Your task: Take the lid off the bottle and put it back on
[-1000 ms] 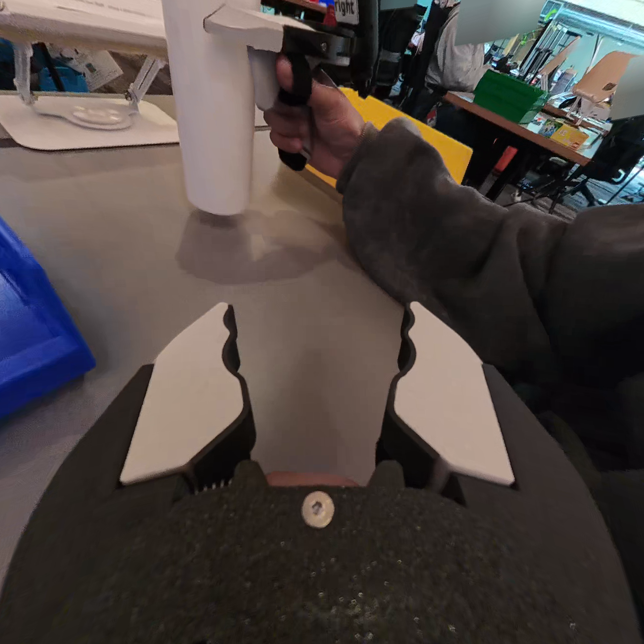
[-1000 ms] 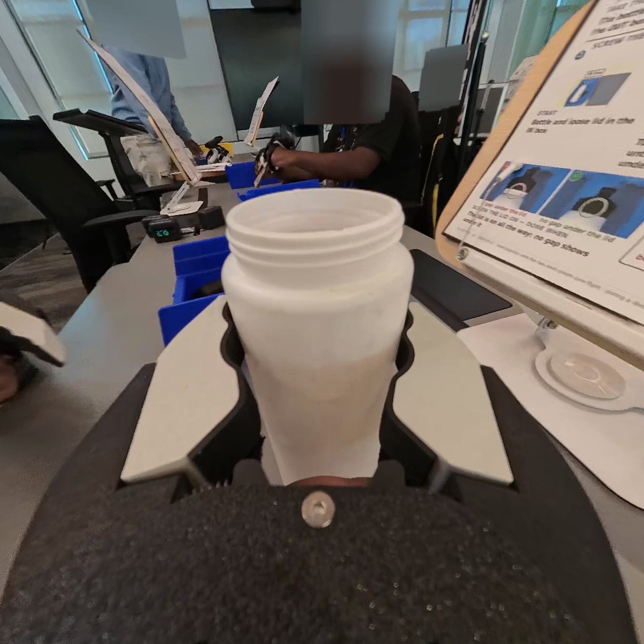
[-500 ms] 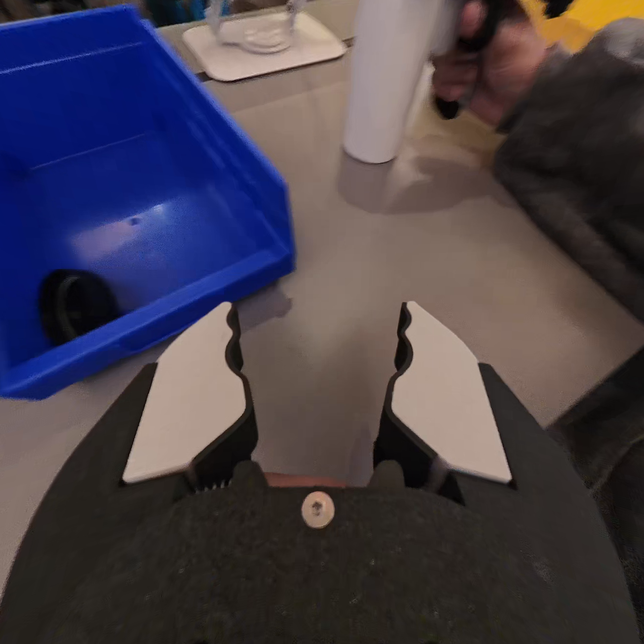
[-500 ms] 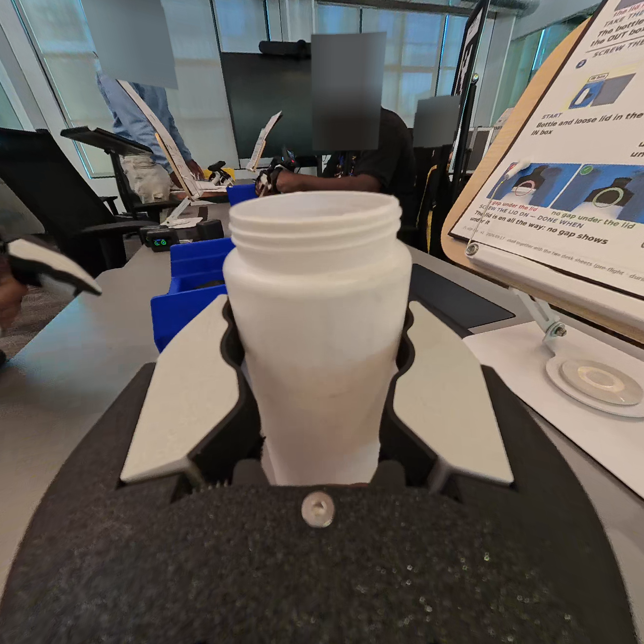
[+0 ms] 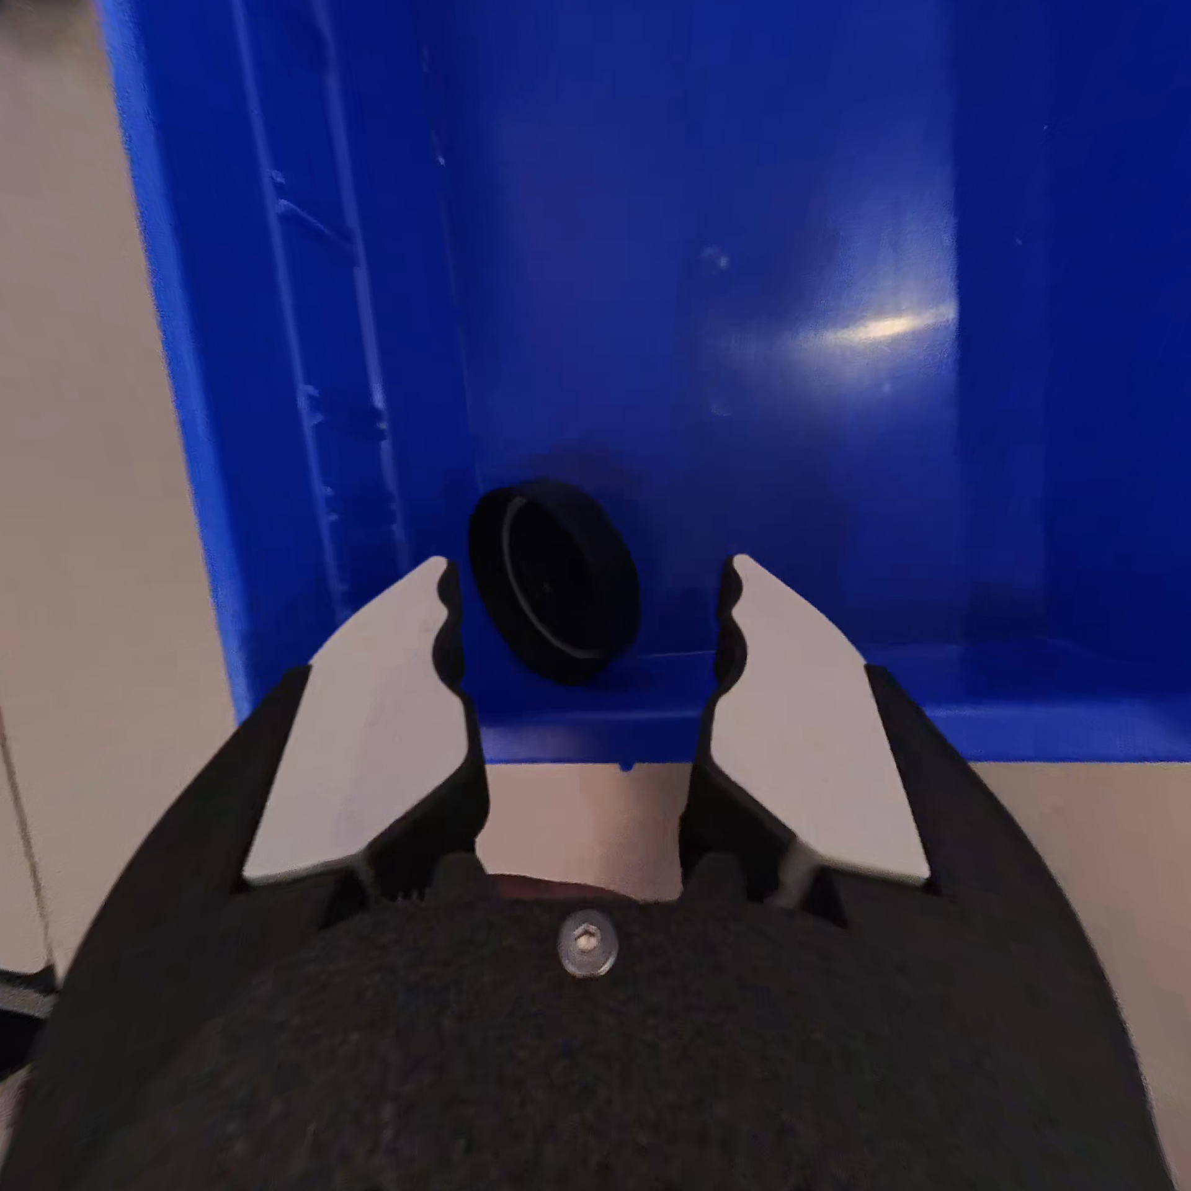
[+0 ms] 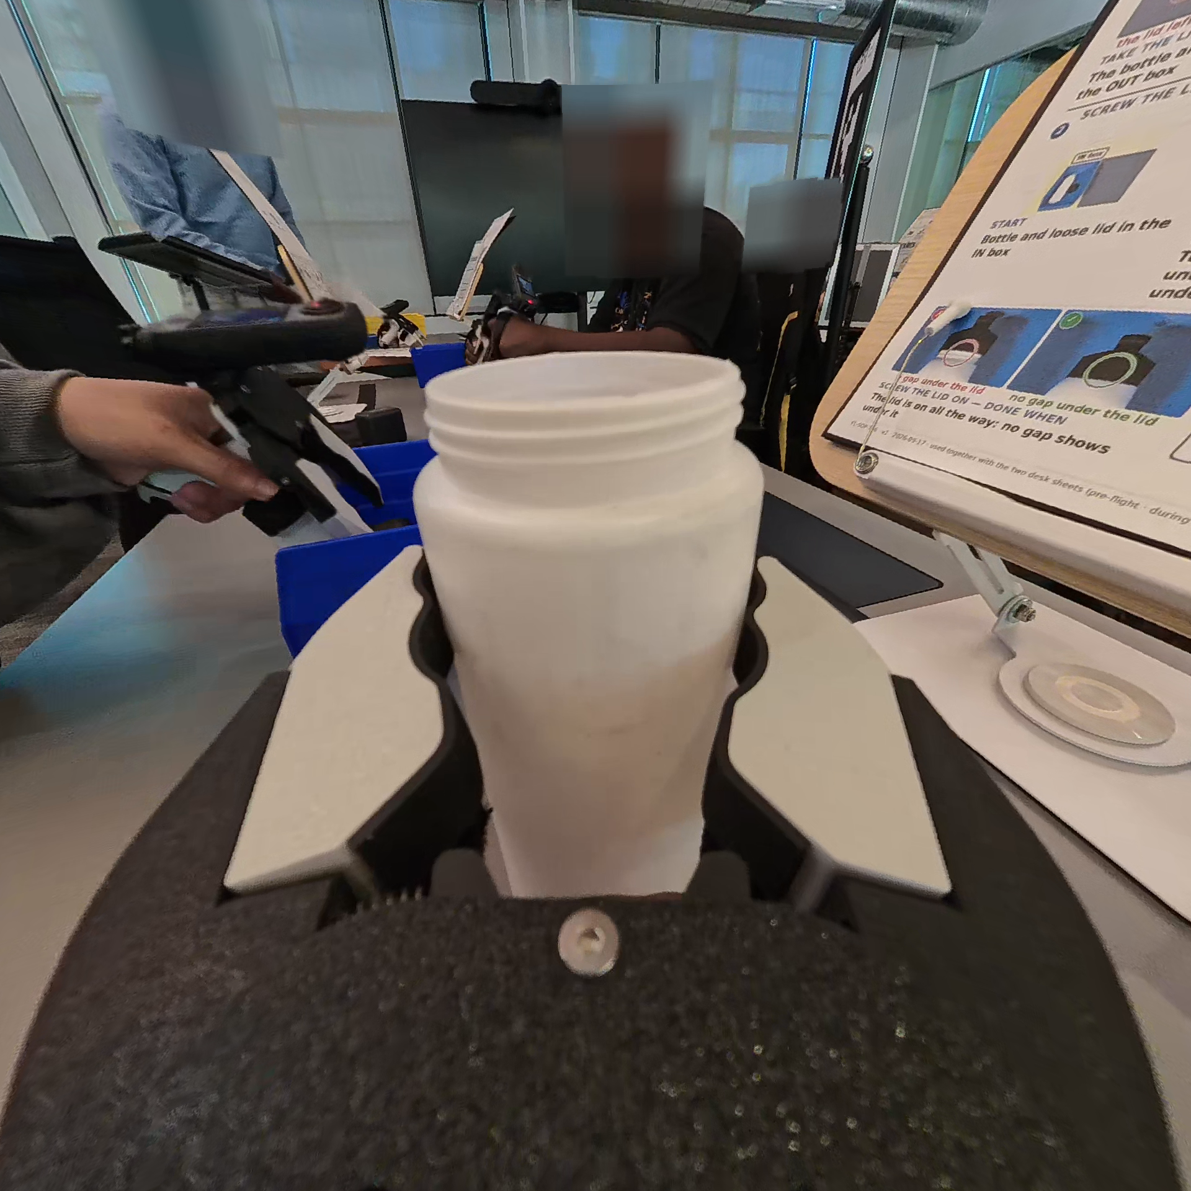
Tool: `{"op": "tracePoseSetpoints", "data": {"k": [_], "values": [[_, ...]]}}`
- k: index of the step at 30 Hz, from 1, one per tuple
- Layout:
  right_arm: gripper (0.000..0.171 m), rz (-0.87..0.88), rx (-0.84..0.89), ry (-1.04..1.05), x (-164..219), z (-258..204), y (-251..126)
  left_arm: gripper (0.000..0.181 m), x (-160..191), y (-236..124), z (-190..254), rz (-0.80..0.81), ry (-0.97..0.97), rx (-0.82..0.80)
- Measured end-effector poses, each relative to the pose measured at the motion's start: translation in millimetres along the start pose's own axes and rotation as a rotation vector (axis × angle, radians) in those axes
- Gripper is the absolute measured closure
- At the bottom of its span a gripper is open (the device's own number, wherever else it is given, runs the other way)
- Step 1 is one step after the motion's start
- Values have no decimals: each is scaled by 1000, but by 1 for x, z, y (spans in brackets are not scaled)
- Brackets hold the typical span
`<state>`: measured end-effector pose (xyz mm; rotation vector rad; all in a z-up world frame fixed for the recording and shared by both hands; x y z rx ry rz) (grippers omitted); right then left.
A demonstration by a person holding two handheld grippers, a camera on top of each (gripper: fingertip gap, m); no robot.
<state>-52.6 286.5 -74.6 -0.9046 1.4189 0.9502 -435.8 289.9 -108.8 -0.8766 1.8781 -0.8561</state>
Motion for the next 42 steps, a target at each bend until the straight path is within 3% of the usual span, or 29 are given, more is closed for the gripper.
{"op": "tracePoseSetpoints", "data": {"k": [6,10,15,18,21,26,29,38,42], "values": [[83,-1,-5,3,0,1,1,149,-7,11,-5,-75,-22,64],[83,-3,-6,4,0,1,1,168,-13,12,1,-82,-21,143],[84,0,-6,5,0,1,1,170,-38,4,14,-5,-71,323],[84,0,-6,6,0,1,1,171,-58,-1,31,51,-117,586],[84,1,-7,7,0,1,1,172,-74,9,42,21,-211,812],[83,0,-6,7,0,0,0,172,-85,32,40,-42,-347,1017],[83,1,-9,11,0,1,1,160,-86,37,29,-35,-358,971],[83,4,-11,14,0,1,1,131,-87,35,4,96,-166,542],[83,4,-9,14,0,1,1,117,-85,34,5,114,-101,446]]}}
Point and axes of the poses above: each gripper's, where its closed fingertips meet, y out along the fingers, x out of its underside, z = x × y across the jaws, the point moved 8 cm from there along -y, back along the fingers, and after that the axes turned 12 degrees about -x, right-handed, at the moved point
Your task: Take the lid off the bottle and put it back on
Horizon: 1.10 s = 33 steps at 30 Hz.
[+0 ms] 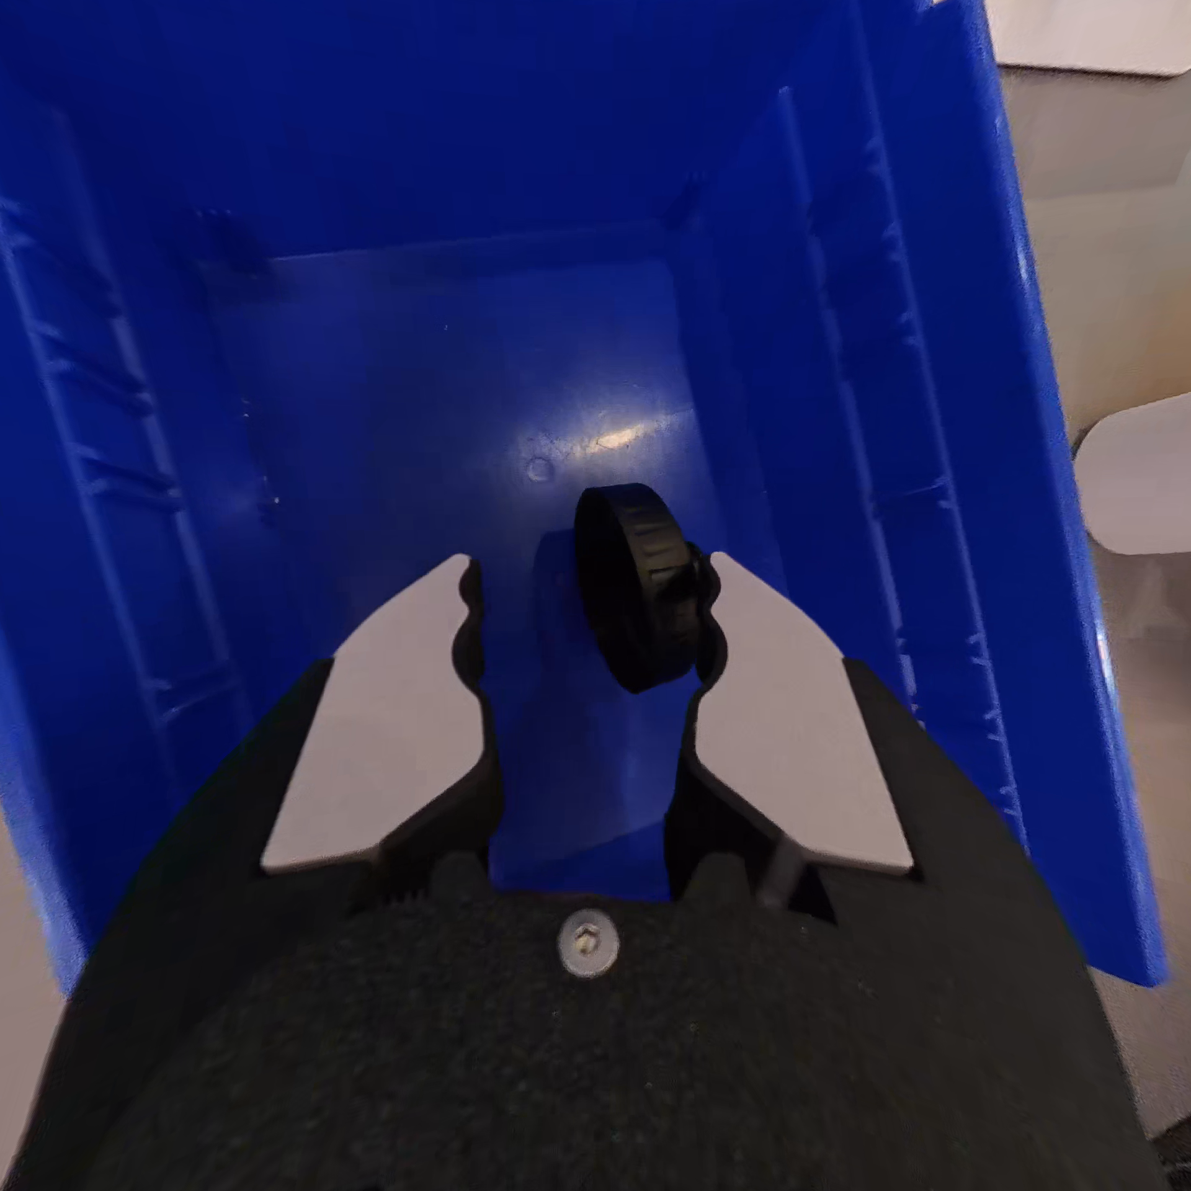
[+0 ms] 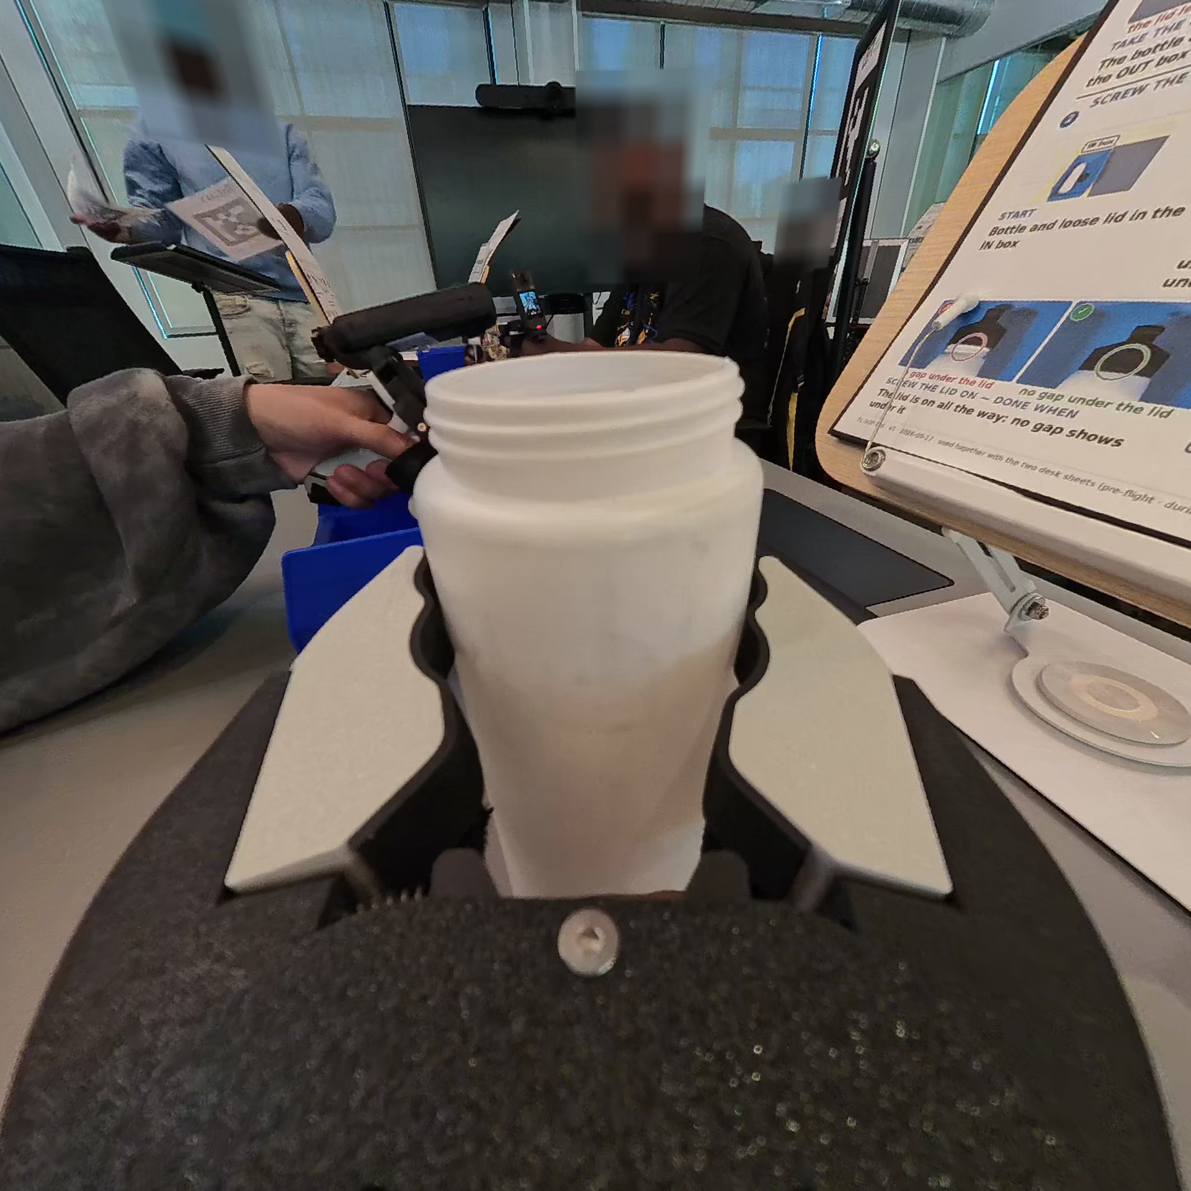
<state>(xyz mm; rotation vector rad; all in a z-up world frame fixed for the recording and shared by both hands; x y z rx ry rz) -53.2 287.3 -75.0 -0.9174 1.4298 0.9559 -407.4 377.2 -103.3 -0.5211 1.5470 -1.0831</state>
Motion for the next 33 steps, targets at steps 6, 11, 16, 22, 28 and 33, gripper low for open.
{"op": "tracePoseSetpoints", "data": {"k": [6,11,16,22,28,33], "values": [[83,-1,0,1,0,0,0,111,-1,-5,4,43,137,-125],[83,-1,-2,3,0,0,0,113,5,-3,16,37,298,-158],[83,-2,-2,3,0,0,0,164,10,0,22,2,303,-68],[83,-1,-3,4,0,0,0,164,4,-19,25,75,249,8],[83,3,-2,2,0,0,0,164,-6,-69,49,219,144,265],[83,1,2,2,0,0,0,164,1,-68,52,87,-23,496]]}}
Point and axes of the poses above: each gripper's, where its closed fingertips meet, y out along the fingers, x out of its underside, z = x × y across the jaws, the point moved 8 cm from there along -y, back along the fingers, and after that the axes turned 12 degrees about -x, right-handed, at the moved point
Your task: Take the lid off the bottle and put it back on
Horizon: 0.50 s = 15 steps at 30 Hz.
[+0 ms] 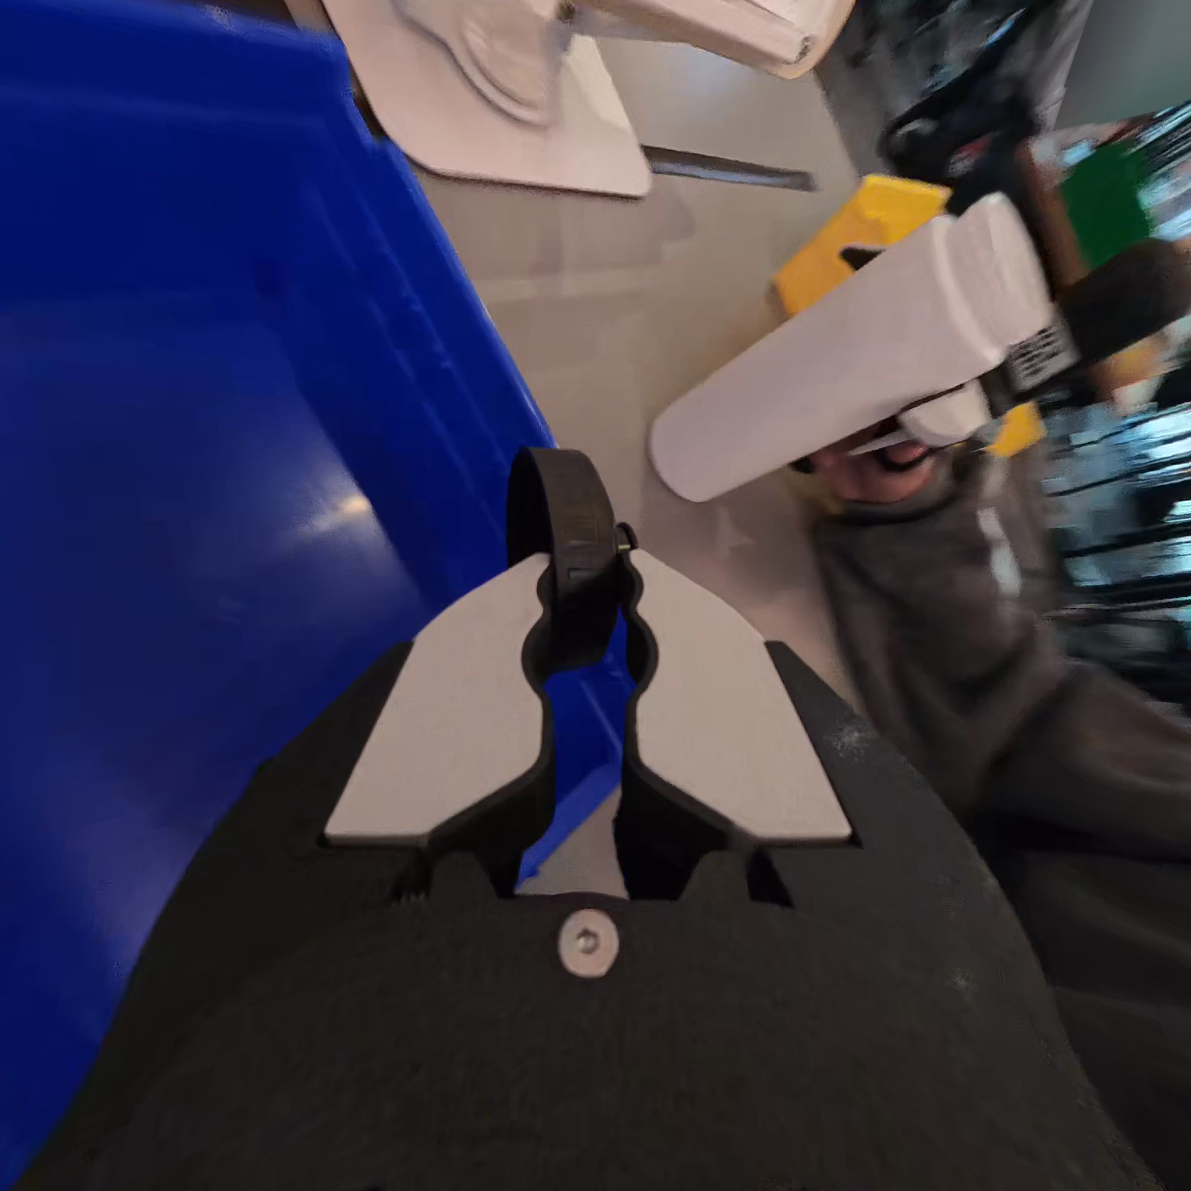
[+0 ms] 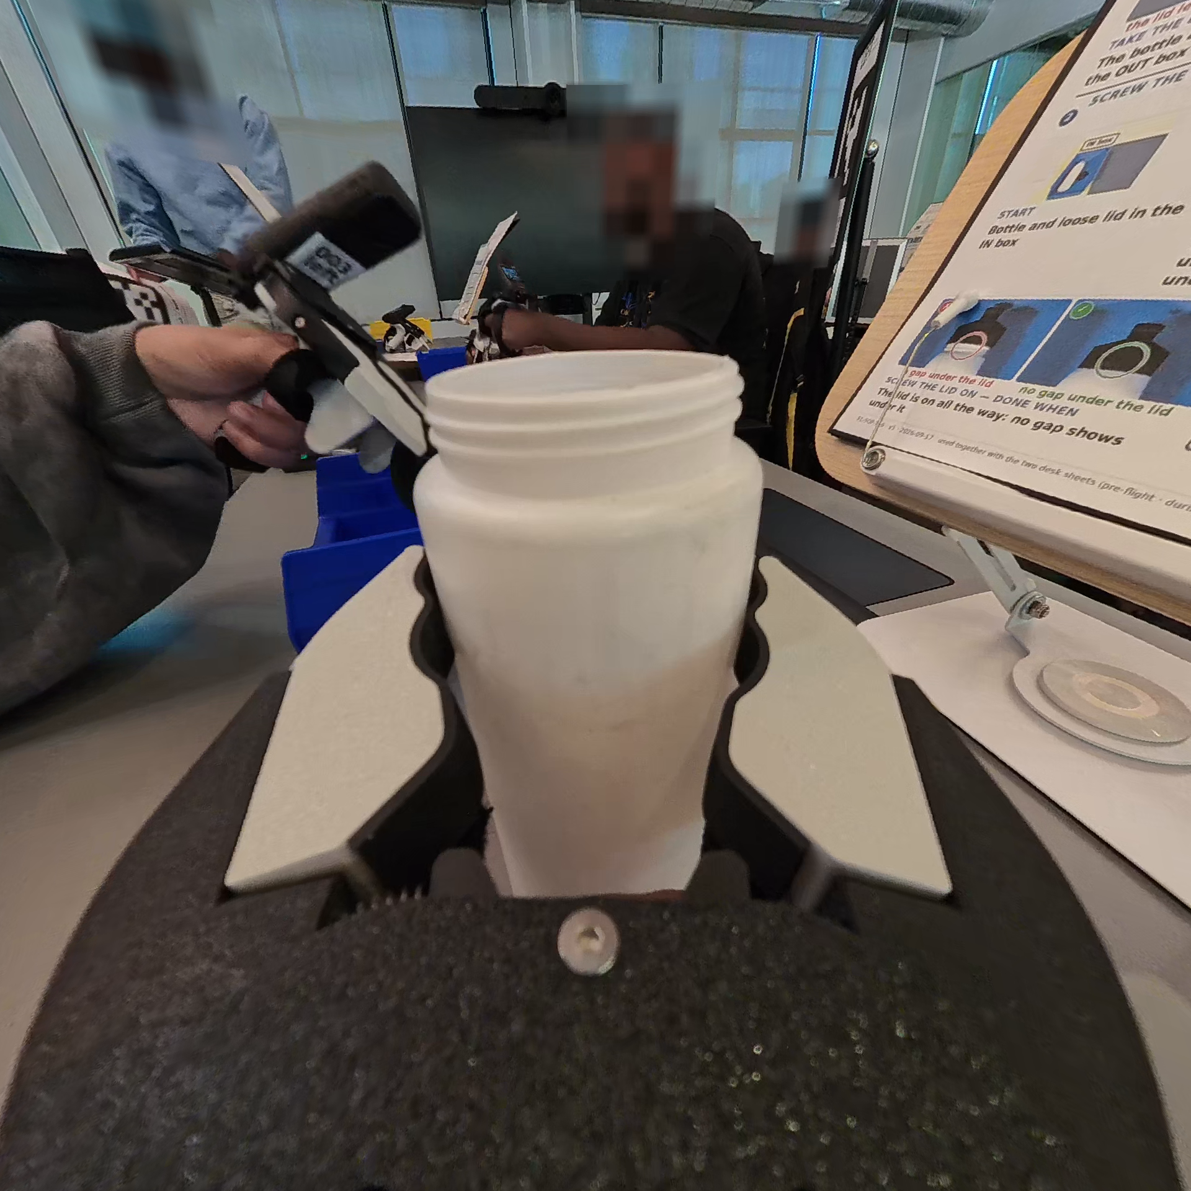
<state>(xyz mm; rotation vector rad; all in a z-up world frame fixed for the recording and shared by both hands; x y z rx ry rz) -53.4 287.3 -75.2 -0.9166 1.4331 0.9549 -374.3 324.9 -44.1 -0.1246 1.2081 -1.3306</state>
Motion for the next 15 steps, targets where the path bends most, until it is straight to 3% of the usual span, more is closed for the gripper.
{"op": "tracePoseSetpoints", "data": {"k": [6,9,12,15], "values": [[83,-2,1,1,0,0,0,164,25,35,-39,-190,-218,105],[83,-2,1,0,0,0,0,158,29,43,-60,-208,-218,20],[83,-2,0,0,0,0,0,136,27,42,-72,-204,-193,-61],[83,0,-2,1,0,0,0,136,25,39,-83,-205,-122,-218]]}}
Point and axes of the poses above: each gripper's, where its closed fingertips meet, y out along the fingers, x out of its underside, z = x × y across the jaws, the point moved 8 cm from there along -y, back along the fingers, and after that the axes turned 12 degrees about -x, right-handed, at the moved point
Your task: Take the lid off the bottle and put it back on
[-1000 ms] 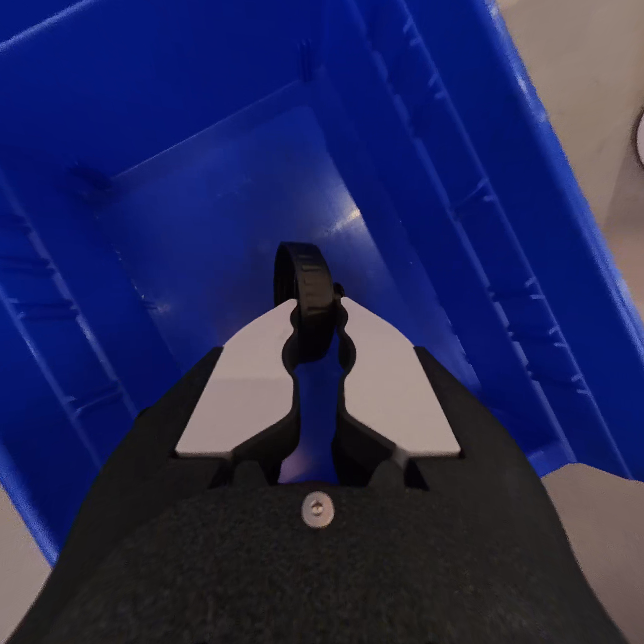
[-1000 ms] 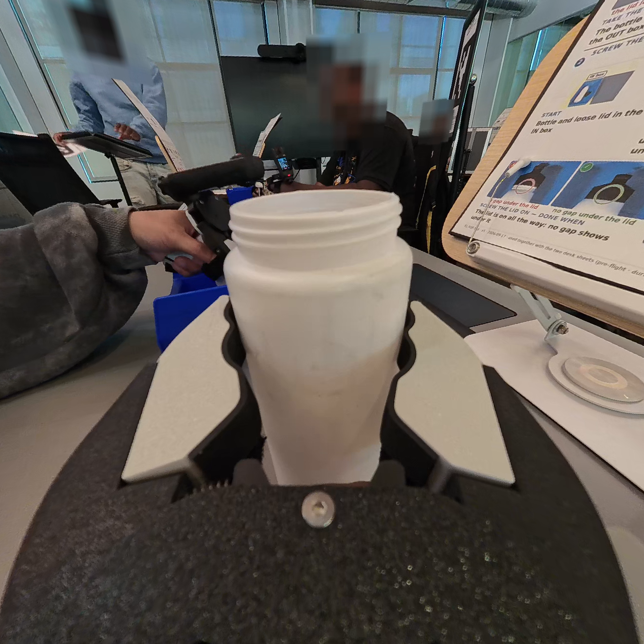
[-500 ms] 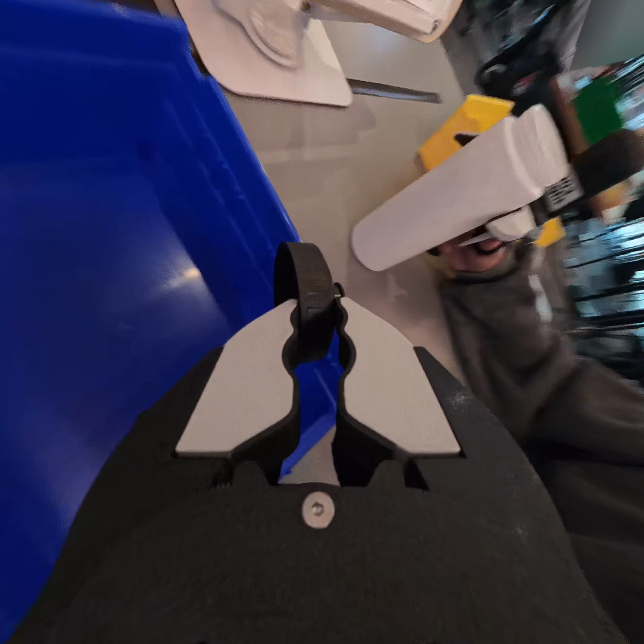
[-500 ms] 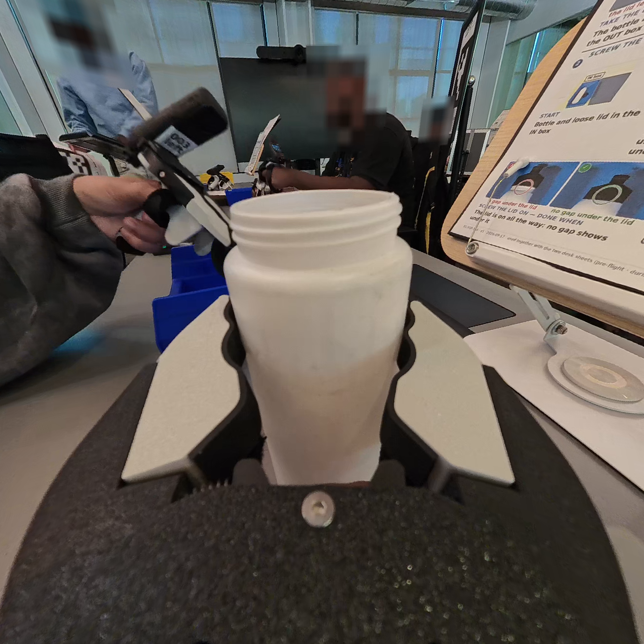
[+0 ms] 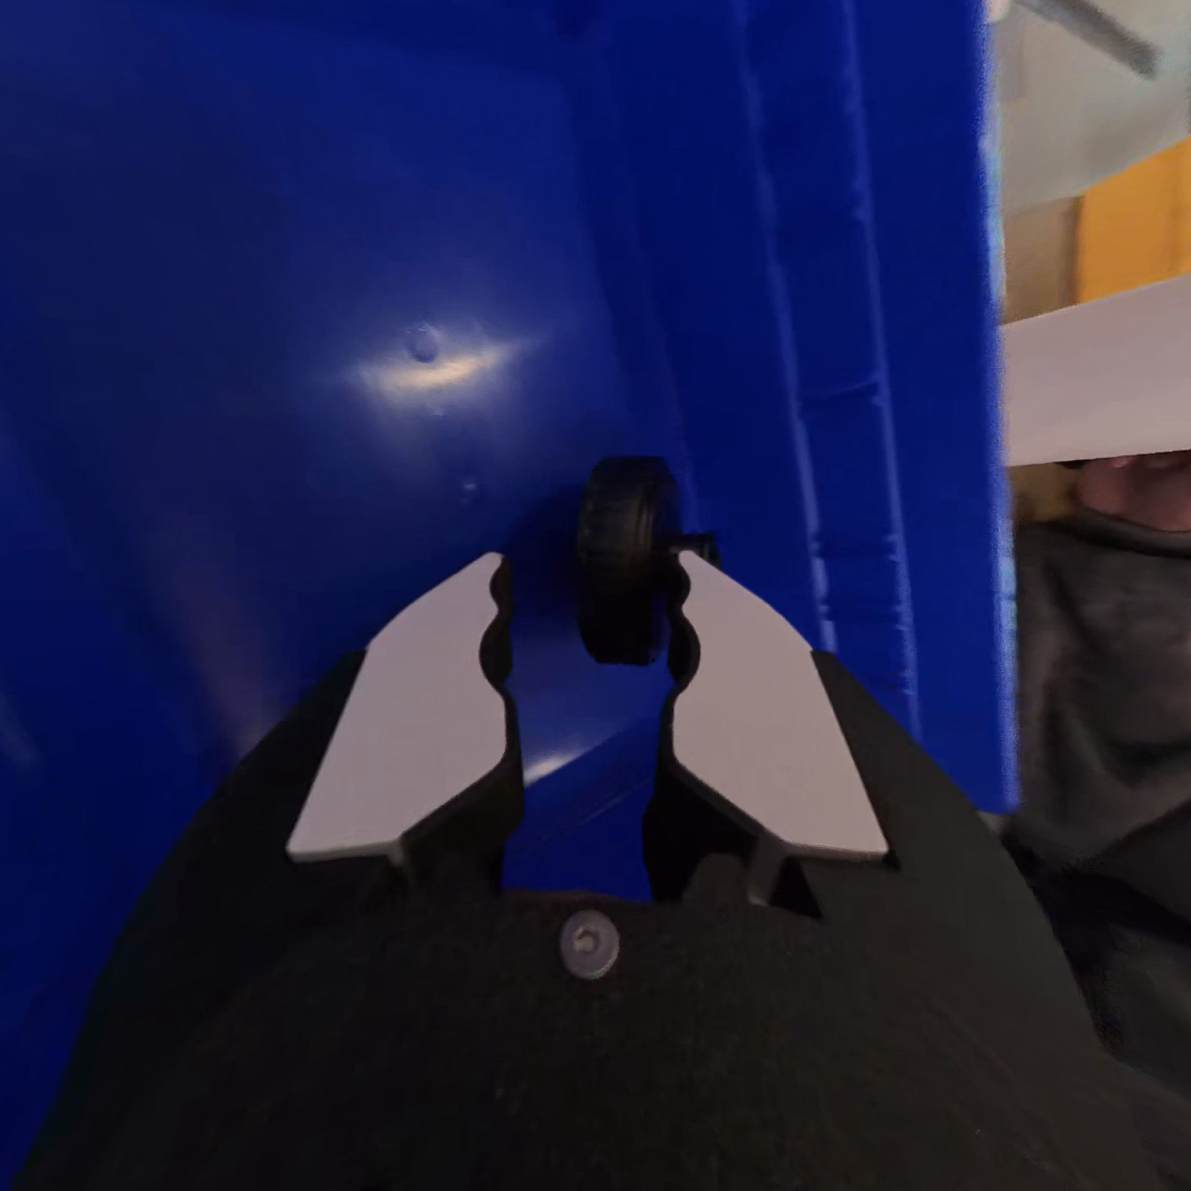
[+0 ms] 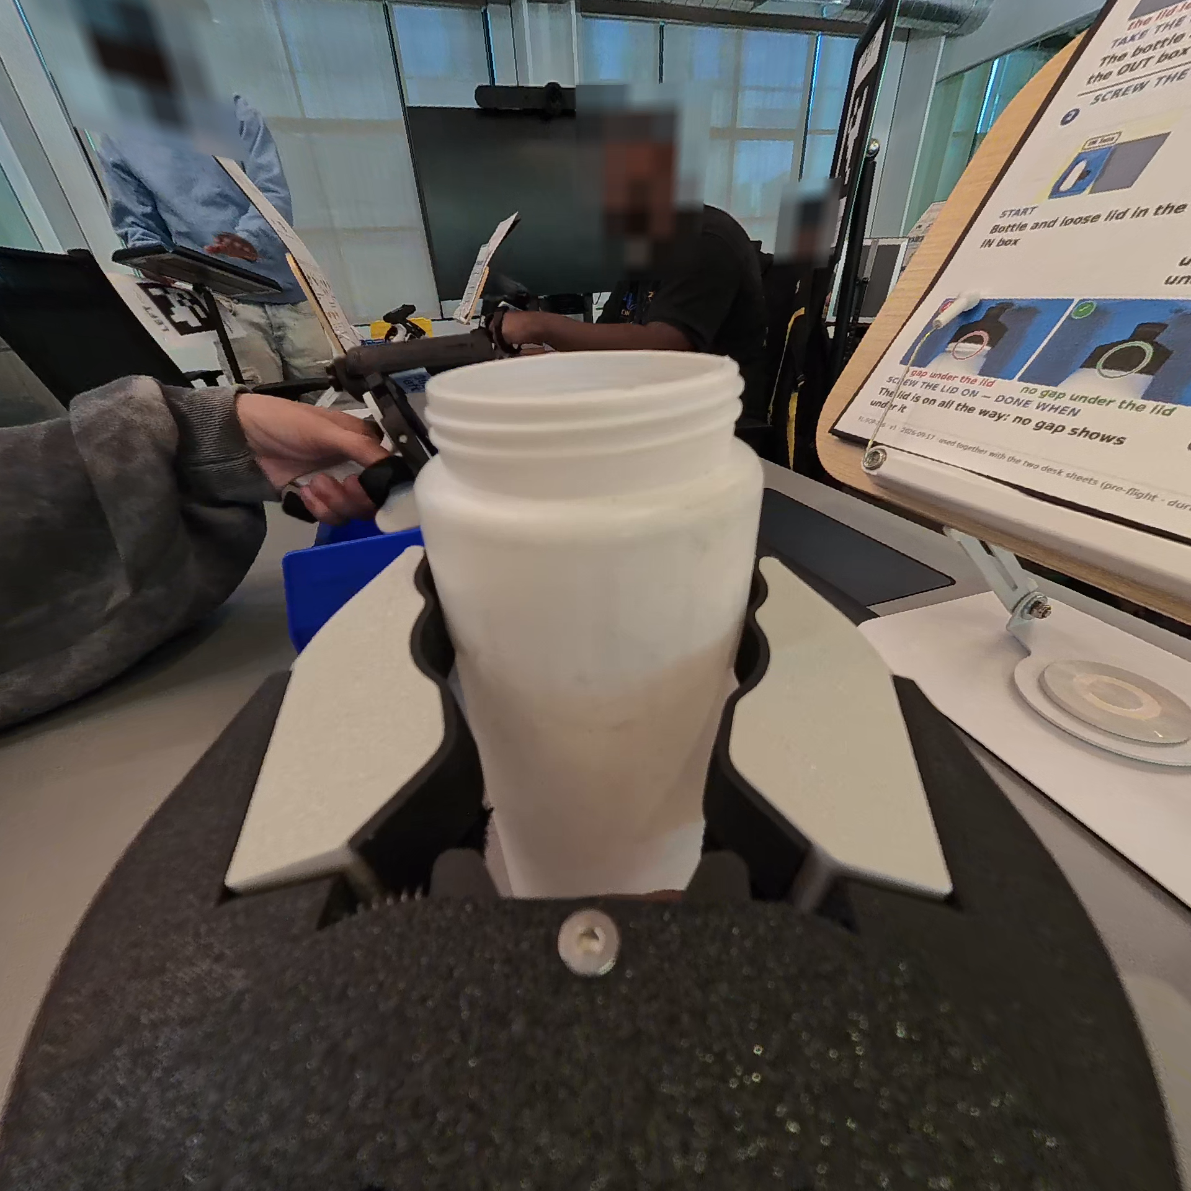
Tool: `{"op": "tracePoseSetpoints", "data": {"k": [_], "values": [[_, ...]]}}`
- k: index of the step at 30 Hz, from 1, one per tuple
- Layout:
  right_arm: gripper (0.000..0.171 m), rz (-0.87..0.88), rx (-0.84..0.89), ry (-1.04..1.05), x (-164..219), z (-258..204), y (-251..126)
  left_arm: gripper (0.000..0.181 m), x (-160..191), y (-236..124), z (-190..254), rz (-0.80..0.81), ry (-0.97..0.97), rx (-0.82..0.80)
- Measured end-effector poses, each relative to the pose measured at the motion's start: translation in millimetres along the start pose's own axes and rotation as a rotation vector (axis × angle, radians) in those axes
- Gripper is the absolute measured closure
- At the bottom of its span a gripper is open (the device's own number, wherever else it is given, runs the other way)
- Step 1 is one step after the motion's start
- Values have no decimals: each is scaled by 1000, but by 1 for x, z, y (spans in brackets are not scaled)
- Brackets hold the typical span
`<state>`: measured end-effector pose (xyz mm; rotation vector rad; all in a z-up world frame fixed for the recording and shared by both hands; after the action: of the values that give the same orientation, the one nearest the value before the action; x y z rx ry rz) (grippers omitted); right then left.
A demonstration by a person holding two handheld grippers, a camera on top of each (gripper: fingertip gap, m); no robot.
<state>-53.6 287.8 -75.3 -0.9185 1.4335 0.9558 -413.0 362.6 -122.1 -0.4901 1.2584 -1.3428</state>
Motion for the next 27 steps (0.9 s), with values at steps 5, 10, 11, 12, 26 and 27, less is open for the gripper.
{"op": "tracePoseSetpoints", "data": {"k": [5,10,11,12,26,27], "values": [[83,-1,0,0,0,0,0,133,-5,-6,0,100,119,-185],[83,1,0,1,0,0,0,94,4,-9,30,183,393,-213],[83,2,0,2,0,0,0,92,7,-4,33,165,456,-256],[83,2,-1,3,0,0,0,93,10,2,36,141,511,-291],[83,4,-4,3,0,0,0,109,5,8,32,85,529,-328],[83,5,-4,3,0,0,0,109,1,-1,33,116,504,-327]]}}
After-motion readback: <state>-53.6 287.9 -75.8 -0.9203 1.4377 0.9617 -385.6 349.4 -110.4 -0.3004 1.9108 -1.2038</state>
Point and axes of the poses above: each gripper's, where its closed fingertips meet, y out along the fingers, x out of its underside, z = x × y across the jaws, the point moved 8 cm from there along -y, back along the fingers, and after that the axes turned 12 degrees about -x, right-handed, at the moved point
